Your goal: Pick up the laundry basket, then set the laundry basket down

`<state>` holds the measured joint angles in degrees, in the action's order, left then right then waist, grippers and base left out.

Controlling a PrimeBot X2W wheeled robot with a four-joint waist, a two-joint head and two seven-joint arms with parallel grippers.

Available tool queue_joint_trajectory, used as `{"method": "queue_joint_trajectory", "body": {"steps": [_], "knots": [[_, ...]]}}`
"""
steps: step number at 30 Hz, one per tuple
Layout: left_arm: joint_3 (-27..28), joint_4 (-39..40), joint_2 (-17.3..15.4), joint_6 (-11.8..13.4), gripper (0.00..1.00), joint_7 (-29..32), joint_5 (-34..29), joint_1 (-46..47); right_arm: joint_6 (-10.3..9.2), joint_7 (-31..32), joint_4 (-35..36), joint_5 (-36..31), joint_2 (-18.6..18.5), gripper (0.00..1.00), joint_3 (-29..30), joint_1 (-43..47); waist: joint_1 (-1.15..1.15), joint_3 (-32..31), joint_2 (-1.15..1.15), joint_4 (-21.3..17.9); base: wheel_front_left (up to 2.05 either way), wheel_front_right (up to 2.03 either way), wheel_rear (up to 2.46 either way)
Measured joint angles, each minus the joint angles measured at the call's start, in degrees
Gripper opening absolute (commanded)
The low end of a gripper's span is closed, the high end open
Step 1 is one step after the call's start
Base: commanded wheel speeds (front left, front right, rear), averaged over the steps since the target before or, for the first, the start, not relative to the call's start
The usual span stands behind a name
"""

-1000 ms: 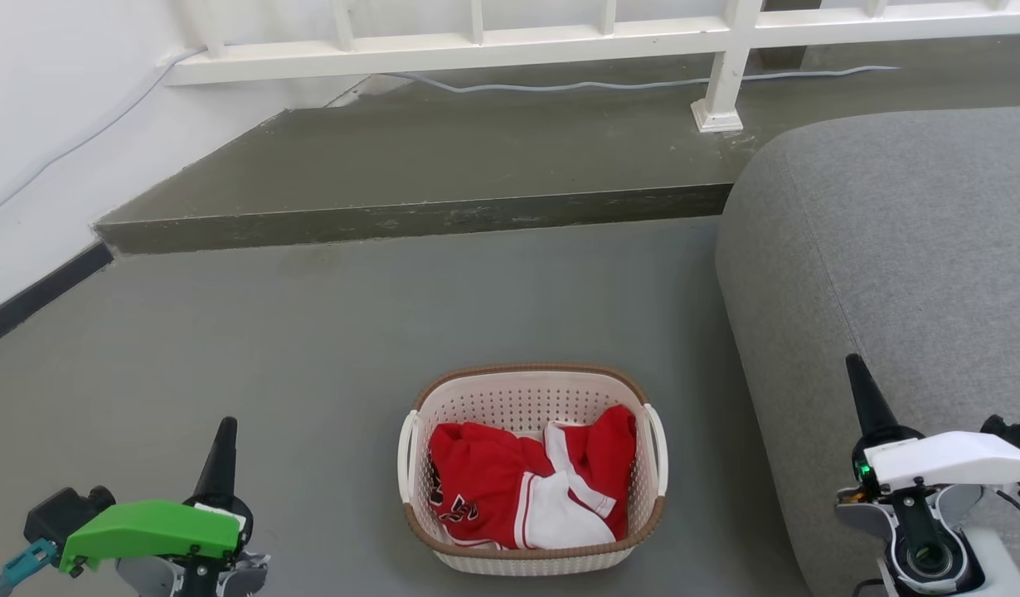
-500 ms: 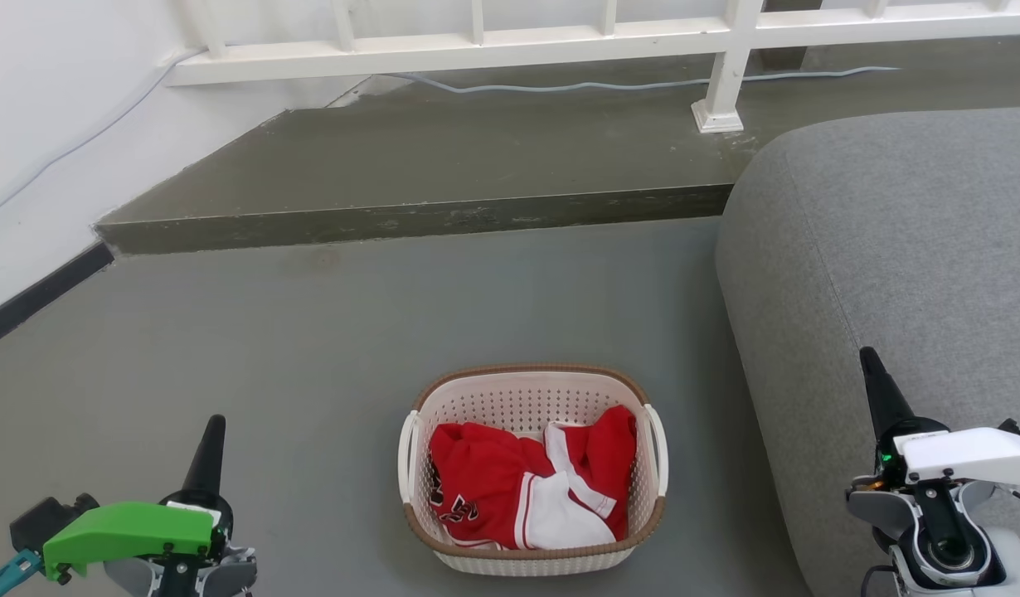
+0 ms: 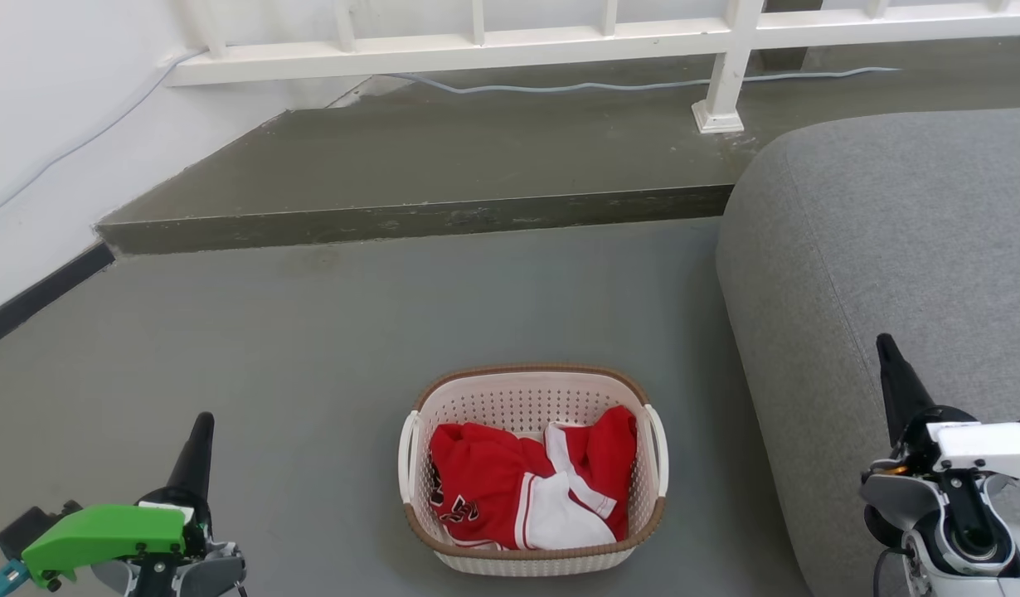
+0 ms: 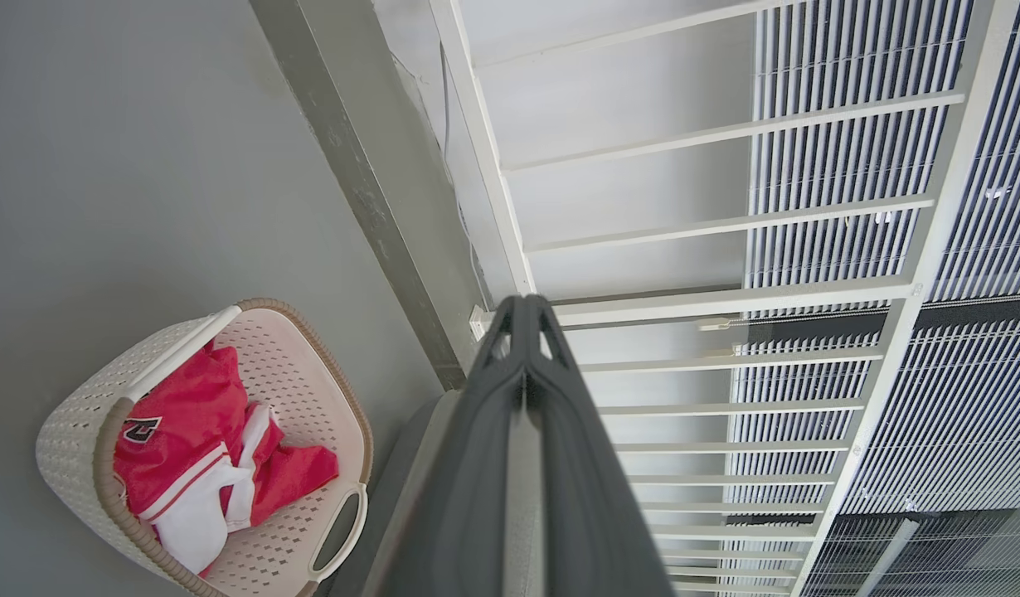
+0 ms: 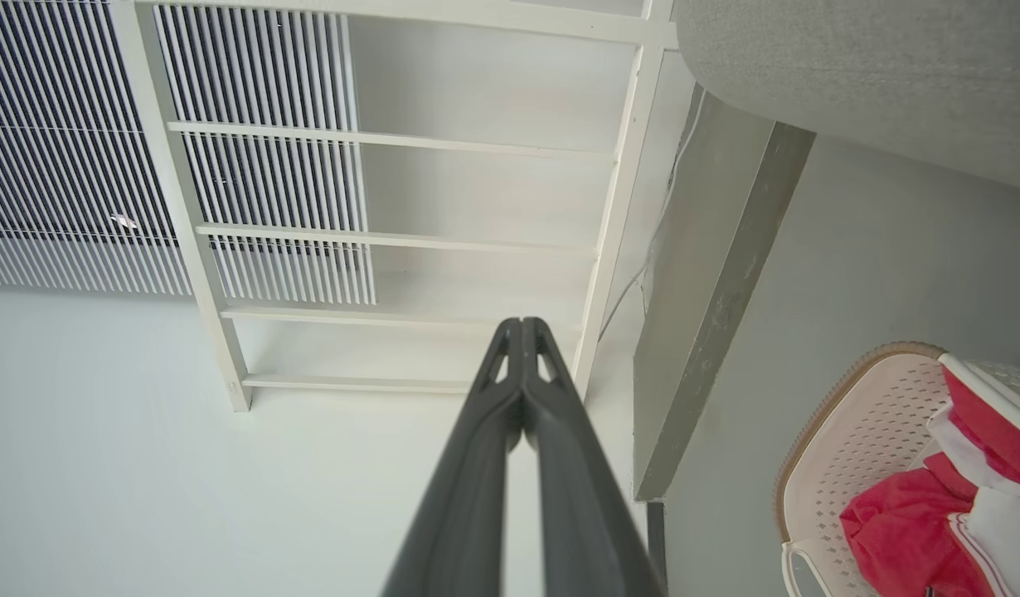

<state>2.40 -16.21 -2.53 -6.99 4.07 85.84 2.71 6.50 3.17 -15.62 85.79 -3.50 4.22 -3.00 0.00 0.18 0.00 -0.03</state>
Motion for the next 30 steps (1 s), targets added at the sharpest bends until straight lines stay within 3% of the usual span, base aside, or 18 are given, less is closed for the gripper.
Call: {"method": "queue_joint_trajectory", "body": {"steps": [10, 30], "knots": [[1.6, 0.1, 0.1, 0.0, 0.0, 1.9, 5.6, 0.6, 0.07, 1.5, -0.1, 6.6, 0.1, 0.0, 1.6, -0.1, 0.0, 0.0, 0.0, 0.0, 0.0, 0.0, 0.0], [1.8, 0.2, 0.2, 0.0, 0.0, 2.0, 6.2, 0.9, 0.3, 1.8, -0.2, 7.0, 0.2, 0.0, 1.9, -0.1, 0.0, 0.0, 0.0, 0.0, 0.0, 0.0, 0.0]]}}
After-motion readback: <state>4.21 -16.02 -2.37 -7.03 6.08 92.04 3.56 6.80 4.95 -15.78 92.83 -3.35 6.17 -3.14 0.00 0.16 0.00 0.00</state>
